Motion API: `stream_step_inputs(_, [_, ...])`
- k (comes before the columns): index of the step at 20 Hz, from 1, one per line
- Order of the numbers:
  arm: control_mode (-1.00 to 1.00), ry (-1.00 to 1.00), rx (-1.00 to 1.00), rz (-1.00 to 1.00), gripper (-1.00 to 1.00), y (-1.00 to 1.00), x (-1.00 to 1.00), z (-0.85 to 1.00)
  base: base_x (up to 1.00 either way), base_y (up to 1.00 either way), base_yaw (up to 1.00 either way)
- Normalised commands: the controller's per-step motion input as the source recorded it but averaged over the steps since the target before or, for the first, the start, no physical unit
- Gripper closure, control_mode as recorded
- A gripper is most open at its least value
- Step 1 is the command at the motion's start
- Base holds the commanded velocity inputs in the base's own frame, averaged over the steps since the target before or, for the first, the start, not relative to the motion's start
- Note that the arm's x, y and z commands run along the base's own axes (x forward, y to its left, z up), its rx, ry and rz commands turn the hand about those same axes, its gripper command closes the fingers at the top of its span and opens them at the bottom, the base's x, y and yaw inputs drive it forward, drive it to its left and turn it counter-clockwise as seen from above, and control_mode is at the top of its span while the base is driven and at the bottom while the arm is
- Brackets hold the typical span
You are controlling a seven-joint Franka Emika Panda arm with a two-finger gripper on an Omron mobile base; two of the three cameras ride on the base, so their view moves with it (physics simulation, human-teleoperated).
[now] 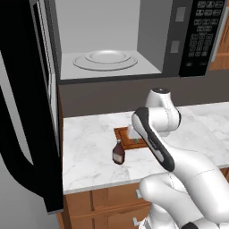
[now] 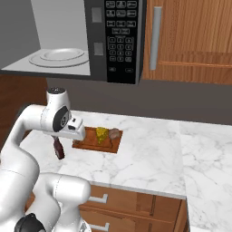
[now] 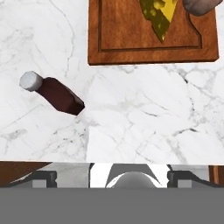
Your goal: Retrieve the reheated potato from the microwave, then place the potato, cheese, and condiment on the cutting board.
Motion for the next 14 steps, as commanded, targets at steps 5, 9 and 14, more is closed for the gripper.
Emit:
stream_step_inputs(5, [-1.00, 0.00, 0.00, 0.00, -1.00, 0.21, -0.19, 0.04, 0.00, 0.00, 0.00])
stream_step_inputs(9, [-1.00, 0.00, 0.00, 0.00, -1.00, 0.23, -0.08, 0.03, 0.00, 0.00, 0.00])
stream_step_inputs(14, [-1.00, 0.00, 0.00, 0.00, -1.00, 0.28, 0.00, 0.00, 0.00, 0.00, 0.00])
